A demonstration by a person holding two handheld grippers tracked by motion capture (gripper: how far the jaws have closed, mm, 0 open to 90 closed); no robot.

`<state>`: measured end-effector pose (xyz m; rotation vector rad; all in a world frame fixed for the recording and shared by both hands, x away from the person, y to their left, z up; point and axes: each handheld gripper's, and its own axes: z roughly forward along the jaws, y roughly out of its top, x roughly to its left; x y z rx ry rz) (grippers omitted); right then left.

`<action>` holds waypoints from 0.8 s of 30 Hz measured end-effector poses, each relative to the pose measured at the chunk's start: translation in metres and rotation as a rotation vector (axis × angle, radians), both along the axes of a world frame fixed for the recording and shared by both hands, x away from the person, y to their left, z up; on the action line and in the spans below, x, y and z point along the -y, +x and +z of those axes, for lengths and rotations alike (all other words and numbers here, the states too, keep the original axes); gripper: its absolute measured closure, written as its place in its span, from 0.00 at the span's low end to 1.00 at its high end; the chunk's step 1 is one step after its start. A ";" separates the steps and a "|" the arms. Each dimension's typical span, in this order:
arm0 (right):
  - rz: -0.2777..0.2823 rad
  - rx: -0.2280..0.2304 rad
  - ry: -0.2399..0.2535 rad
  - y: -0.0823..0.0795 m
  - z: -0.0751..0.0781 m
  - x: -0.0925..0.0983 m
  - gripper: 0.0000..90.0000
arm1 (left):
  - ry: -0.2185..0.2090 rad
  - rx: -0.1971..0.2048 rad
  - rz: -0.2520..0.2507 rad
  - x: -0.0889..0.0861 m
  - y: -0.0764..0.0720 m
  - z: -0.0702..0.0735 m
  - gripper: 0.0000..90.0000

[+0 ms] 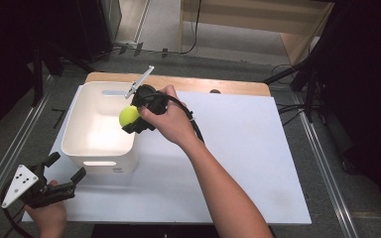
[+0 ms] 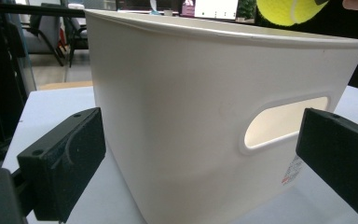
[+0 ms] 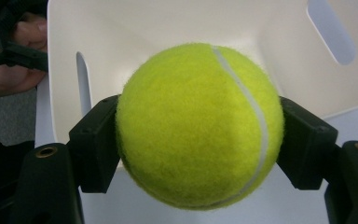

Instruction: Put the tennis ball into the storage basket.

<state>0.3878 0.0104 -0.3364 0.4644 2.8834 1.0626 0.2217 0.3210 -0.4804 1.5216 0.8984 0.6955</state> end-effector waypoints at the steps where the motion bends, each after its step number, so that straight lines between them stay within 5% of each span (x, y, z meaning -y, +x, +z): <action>1: 0.001 0.001 0.000 0.000 0.000 -0.002 0.27 | 0.003 0.000 -0.001 0.000 0.000 0.000 0.02; 24: 0.043 0.021 -0.053 -0.001 -0.017 -0.031 0.26 | -0.001 0.001 -0.002 -0.002 0.000 0.000 0.02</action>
